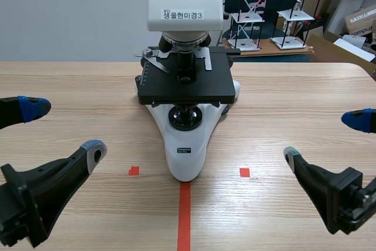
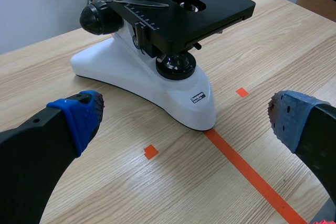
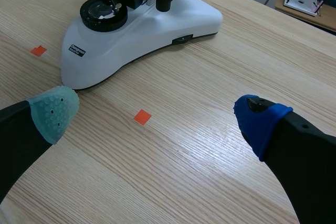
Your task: Point at the stage clip
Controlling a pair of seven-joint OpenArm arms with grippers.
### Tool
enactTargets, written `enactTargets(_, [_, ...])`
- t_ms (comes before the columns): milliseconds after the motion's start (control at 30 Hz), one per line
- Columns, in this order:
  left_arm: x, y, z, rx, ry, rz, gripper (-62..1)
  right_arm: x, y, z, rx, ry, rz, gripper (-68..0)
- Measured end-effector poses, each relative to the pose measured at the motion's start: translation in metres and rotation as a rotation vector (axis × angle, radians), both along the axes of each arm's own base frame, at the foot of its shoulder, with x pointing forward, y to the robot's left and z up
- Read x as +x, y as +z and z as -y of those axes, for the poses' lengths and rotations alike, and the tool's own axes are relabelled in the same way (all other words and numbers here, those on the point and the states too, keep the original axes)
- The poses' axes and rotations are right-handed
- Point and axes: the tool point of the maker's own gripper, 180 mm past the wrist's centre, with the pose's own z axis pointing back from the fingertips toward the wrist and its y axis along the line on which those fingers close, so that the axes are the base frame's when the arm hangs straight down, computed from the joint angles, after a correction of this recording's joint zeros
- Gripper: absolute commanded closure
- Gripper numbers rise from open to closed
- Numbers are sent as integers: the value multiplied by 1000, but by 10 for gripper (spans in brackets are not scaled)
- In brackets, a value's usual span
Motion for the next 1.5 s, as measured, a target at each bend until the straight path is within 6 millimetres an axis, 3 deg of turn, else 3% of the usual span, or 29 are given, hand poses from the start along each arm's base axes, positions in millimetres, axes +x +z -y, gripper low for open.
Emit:
enactTargets(1033, [-1,0,1,1,-9,-1,-623,0,0,0,0,0,0,-679])
enactTargets(1067, [-1,0,1,1,-9,-1,-593,0,0,0,0,0,0,-679])
enactTargets(1233, [9,3,0,8,-14,27,-313,0,0,0,0,0,0,-679])
enactTargets(1400, [27,-6,4,39,-50,26,-246,0,0,0,0,0,0,-679])
enactTargets(1500, [41,-15,5,56,-60,19,-157,0,0,0,0,0,0,-679])
